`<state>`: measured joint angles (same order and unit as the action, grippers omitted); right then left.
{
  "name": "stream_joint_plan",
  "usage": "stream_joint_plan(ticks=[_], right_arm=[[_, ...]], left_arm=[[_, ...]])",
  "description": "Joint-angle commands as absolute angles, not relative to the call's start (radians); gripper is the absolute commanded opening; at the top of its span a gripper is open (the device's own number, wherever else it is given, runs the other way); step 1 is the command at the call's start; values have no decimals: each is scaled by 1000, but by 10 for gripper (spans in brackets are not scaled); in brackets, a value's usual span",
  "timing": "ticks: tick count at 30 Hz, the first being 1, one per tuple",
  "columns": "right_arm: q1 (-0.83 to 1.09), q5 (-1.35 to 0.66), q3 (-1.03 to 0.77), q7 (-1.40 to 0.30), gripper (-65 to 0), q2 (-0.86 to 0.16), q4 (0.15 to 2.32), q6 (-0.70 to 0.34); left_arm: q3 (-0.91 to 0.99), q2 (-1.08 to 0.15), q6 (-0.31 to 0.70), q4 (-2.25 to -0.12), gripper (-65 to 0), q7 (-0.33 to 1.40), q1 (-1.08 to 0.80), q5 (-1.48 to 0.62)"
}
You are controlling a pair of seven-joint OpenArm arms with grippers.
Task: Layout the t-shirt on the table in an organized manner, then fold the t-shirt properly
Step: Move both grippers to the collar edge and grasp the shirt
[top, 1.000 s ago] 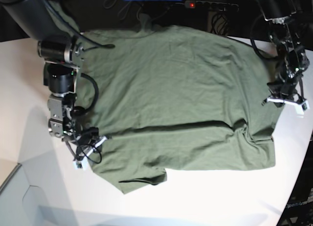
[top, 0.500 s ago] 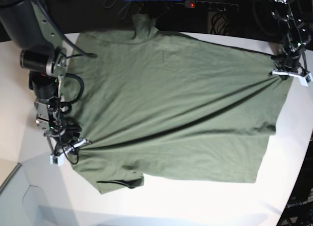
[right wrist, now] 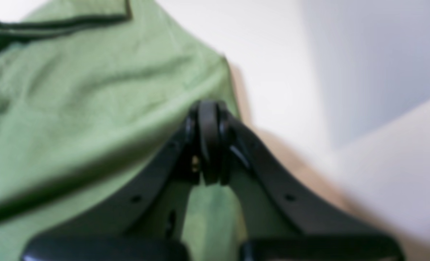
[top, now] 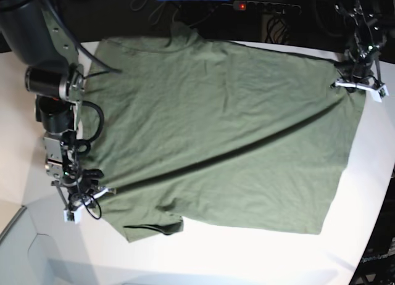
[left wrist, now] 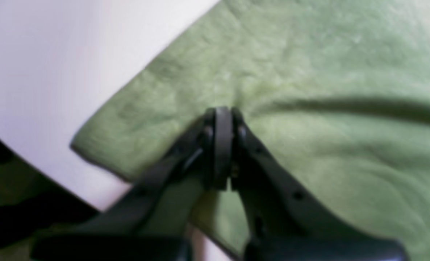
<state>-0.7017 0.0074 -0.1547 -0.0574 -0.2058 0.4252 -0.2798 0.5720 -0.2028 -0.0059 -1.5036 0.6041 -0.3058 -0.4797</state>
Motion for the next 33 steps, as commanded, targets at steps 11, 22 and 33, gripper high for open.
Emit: stream_joint_plan(ticks=[11,22,33], right_arm=[[-197,-7,-160,-476,-650,-148,1379,-298],[154,-7,-162,-568,-650,-65,1638,-298],[-7,-5,-246,-483,-650,-136,1294,-298]], left_arm=[[575,-205,-2,-1689,-649,591,-242,-484],[579,-213,-2,-1685,-647,591,-223,-475],[579,-237,-1,-1566,-647,591,-263,-476]])
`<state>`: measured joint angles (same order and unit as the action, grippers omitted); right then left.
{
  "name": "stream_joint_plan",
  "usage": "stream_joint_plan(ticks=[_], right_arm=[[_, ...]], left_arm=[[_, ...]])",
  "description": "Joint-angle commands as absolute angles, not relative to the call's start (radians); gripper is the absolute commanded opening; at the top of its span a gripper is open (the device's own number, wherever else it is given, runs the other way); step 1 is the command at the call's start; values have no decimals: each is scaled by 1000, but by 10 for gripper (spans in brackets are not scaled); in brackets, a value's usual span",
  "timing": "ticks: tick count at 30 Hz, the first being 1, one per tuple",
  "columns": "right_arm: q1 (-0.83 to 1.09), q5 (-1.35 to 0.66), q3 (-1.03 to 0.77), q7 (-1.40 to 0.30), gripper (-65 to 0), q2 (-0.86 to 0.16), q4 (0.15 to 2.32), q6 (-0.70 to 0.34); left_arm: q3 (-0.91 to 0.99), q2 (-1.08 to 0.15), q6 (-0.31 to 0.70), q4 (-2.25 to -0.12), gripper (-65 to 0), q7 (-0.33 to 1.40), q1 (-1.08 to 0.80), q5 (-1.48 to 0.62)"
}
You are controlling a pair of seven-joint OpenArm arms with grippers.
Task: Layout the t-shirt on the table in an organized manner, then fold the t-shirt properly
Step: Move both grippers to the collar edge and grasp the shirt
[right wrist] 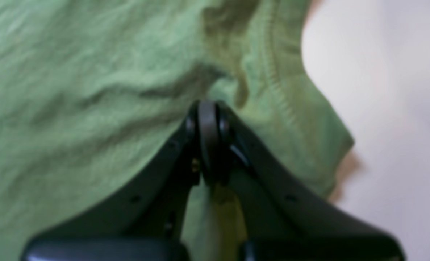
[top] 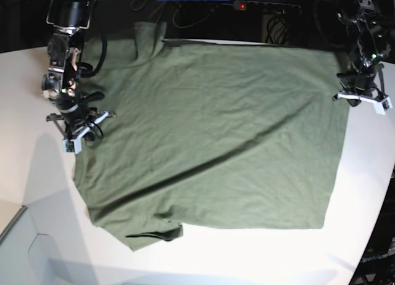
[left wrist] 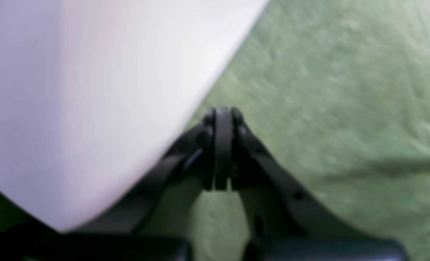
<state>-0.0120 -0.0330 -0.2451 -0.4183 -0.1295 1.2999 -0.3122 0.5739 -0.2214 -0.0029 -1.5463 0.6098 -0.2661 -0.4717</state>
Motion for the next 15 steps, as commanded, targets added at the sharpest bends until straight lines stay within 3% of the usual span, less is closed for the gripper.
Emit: stream_joint_plan(ticks=[1,15], right_arm=[[-21,-5,-248,-486,-650,-148,1290,-298],[99,-7,-249,-490,-650,-105,1721,-298]], left_arm=[[579,-237,-1,-1567,-647,591,-265,-476],[575,-228,-1,-1635,-645,591,-311,-486]])
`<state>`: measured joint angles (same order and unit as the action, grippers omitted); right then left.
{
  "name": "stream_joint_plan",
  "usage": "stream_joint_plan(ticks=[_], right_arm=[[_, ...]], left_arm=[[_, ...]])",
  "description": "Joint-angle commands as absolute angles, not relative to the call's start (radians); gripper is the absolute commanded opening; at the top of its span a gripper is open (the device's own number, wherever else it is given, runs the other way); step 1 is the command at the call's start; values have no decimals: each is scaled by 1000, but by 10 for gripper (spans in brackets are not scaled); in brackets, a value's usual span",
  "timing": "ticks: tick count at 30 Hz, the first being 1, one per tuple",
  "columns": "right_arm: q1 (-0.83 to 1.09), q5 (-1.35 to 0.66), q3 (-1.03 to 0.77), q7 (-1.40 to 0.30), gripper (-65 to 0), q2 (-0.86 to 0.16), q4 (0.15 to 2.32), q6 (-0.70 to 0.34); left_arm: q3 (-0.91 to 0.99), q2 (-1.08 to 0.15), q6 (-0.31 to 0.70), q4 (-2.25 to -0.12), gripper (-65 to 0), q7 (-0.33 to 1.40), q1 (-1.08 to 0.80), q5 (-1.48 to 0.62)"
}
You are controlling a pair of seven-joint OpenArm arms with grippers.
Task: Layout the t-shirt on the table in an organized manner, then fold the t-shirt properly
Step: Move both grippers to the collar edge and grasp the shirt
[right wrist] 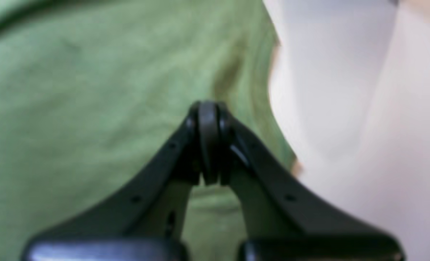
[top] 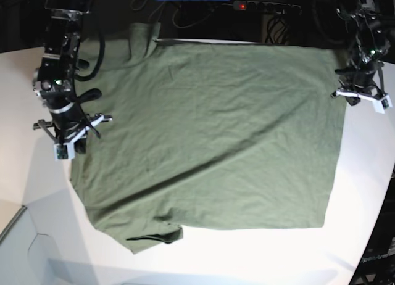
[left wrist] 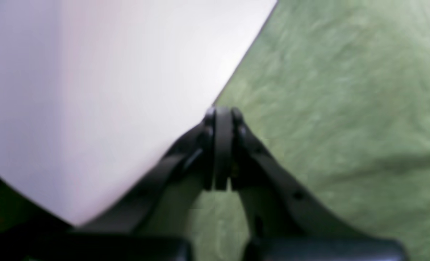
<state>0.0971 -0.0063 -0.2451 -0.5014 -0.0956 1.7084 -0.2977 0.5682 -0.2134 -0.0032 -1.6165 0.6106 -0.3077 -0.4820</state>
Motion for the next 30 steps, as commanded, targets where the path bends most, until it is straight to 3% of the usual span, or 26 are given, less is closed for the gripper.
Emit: stream_joint_plan(ticks=[1,4,10,16,23,30], right_arm=[[113,-7,-249,-490,-650,-96,1745,-298],[156,-7,-249,-492,-650,-77,1801,-298],[225,-7,-246,-490,-650,-44,1811,-298],[239,-7,-245,-489,-650,-28,1811,-298],[237,-7,-245,-489,-650,-30,1811,-298],[229,-7,-248,-483,-650,-51,1687,-298]], left_arm=[[575,-228,-1,-1652,-645,591,-321,-486],[561,-228,-1,-1696,-624,591,-354,-486],[552,-225,-1,-1751,-429,671,-409,-486],[550,-200,-1,-1623,-474,682,-366,-476],[550,-239,-1,-1425,-473,680,-251,-475],[553,-254,-1,-1403,-473,680,-200,-475]])
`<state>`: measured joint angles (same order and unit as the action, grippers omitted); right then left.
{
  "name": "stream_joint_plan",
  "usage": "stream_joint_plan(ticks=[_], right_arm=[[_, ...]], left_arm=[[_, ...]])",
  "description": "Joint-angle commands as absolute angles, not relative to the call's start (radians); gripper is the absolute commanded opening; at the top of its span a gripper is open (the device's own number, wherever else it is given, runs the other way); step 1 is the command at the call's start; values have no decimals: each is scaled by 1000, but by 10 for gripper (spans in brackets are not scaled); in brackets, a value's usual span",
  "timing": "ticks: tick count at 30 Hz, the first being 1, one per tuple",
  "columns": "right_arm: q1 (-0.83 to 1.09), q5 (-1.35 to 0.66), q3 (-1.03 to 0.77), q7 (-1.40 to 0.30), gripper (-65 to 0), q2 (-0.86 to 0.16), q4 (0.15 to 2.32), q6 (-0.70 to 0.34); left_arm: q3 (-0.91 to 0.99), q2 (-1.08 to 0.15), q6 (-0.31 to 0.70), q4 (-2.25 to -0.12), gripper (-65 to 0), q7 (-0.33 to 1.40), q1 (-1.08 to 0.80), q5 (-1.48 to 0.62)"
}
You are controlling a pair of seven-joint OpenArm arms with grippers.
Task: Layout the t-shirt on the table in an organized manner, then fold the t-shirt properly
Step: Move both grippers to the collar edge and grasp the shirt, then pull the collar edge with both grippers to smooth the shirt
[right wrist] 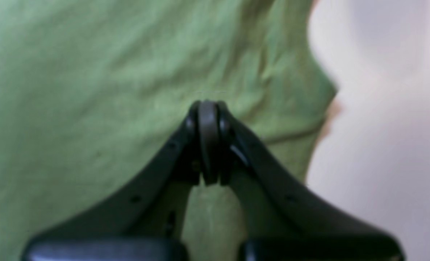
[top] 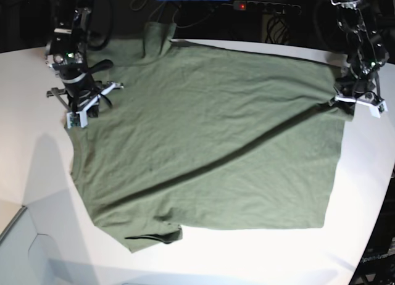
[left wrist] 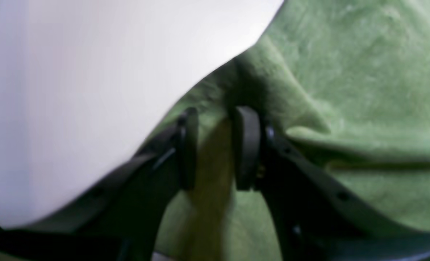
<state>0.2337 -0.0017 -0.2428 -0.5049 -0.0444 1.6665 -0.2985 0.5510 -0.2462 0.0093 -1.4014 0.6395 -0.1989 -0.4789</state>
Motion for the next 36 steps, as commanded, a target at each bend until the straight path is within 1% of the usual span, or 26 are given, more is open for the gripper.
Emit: stream_joint_plan(ticks=[1,4,7,12,16,19,21,26,27,29,31,32,33,36], right_arm=[[220,-7,-248,-481,-650,-51,1662,-298],[203,-7,-249,-481,-650,-68,1606,-298],[186,-7,-249,-481,-650,-79,1543,-298],[157,-7,-249,-481,-650,-102,1497,-298],[168,-7,-251,-481,-650,-101,1616,-298],[203,-7,-251,-483,-650,-93,1727,-298],[222,-7,-251,-484,-650,-67,1782,-298],[315,-7,-246,-490,-650,-39,1914,-298],[334,-7,-246,-490,-650,-33,1934,-298],[374,-7,-246,-490,-646,-30,1959,-298],[409,-7,-246,-484,-607,-28,1960,-298],[424,-8,-246,-484,-586,-28,1960,-298],[438,-21,-246,-484,-562,-27,1957,-298],[476,-102,-249,-484,-505,-33,1956,-298]], left_arm=[[550,-263,-1,-1408,-473,680,-189,-475],[550,-271,-1,-1414,-473,690,-174,-476],[556,-266,-1,-1475,-473,690,-182,-481],[558,-263,-1,-1603,-473,690,-255,-484],[561,-263,-1,-1742,-473,690,-320,-484],[593,-263,-1,-1807,-473,690,-369,-483],[604,-263,-1,-1819,-473,690,-387,-483],[633,-263,-1,-1816,-471,690,-455,-483],[642,-262,-1,-1814,-459,690,-467,-484],[645,-248,-1,-1811,-399,690,-489,-484],[645,-231,-1,-1811,-325,690,-510,-475],[645,-229,-1,-1811,-301,690,-521,-475],[645,-228,-1,-1811,-292,690,-535,-475],[638,-228,-1,-1805,-307,690,-544,-475]])
